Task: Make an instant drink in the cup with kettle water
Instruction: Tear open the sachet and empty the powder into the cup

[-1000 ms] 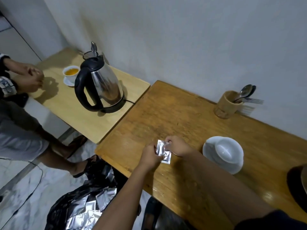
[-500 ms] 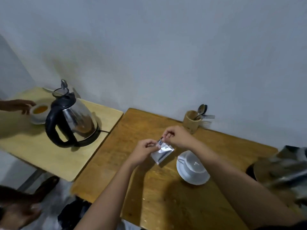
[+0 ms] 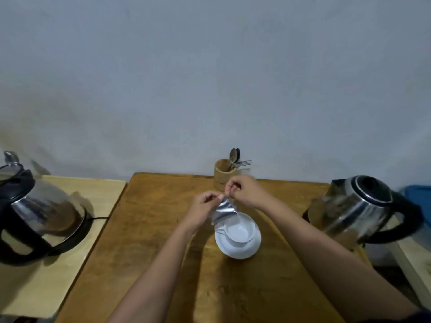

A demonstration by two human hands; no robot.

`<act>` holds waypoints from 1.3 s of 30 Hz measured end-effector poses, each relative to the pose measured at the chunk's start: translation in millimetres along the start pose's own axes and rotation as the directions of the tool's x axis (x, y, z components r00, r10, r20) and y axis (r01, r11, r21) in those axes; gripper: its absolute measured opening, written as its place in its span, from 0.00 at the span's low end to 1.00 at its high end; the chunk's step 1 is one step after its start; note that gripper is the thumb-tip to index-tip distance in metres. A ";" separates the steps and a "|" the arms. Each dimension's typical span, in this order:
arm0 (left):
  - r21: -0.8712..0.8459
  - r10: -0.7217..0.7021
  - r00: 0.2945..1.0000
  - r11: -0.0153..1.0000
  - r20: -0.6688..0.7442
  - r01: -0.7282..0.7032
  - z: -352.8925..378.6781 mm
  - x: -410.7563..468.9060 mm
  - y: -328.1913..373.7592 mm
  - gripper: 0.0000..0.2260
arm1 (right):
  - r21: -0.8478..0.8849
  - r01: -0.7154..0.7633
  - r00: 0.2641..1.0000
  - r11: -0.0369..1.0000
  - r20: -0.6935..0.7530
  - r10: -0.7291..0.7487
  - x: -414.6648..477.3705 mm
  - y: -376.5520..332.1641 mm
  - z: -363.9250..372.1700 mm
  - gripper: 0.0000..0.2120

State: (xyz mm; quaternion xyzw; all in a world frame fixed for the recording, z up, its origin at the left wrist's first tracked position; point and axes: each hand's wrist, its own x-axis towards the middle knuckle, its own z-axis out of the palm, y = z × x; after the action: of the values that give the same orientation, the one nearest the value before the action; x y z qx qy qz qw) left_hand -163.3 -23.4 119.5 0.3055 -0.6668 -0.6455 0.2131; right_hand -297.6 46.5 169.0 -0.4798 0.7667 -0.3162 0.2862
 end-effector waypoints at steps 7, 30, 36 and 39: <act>-0.079 -0.109 0.994 0.991 -0.023 0.107 18.6 17.9 11.0 0.12 | -0.052 0.020 0.993 0.998 -0.117 -0.026 -2.7 6.8 -1.3 0.08; -0.052 -0.146 0.982 0.989 -0.121 0.141 10.6 24.8 15.3 0.12 | -0.349 0.444 0.861 0.825 -0.087 -0.501 -11.6 9.6 15.9 0.07; -0.064 -0.084 0.985 0.995 -0.152 0.075 -7.7 22.2 9.9 0.13 | -0.235 0.454 0.871 0.860 -0.085 -0.483 -14.7 10.9 21.4 0.04; -0.034 -0.084 0.980 0.996 -0.178 0.080 -14.1 20.2 4.1 0.13 | -0.195 0.446 0.888 0.874 -0.030 -0.460 -15.2 10.1 18.9 0.04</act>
State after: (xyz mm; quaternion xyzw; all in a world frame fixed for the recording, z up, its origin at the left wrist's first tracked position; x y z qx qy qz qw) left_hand -168.8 -47.6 122.5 0.3866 -0.6233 -0.6324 0.2493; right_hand -283.5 59.8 151.4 -0.6580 0.6689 -0.3205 0.1299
